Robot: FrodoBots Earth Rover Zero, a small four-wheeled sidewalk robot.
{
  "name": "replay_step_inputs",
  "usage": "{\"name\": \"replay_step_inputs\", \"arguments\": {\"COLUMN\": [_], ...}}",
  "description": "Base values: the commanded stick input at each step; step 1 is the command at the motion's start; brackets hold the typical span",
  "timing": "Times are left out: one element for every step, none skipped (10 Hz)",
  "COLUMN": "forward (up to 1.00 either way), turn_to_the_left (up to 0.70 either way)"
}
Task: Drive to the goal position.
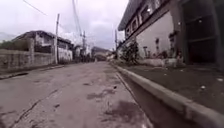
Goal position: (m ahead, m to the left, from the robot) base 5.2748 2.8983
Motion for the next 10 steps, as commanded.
{"name": "replay_step_inputs", "arguments": {"forward": [0.85,0.85,0.85,0.85,0.85,0.85,0.85,0.85,0.85,0.85], "turn_to_the_left": [0.00,0.00,0.00,0.00,0.00,0.00,0.00,0.00,0.00,0.00]}}
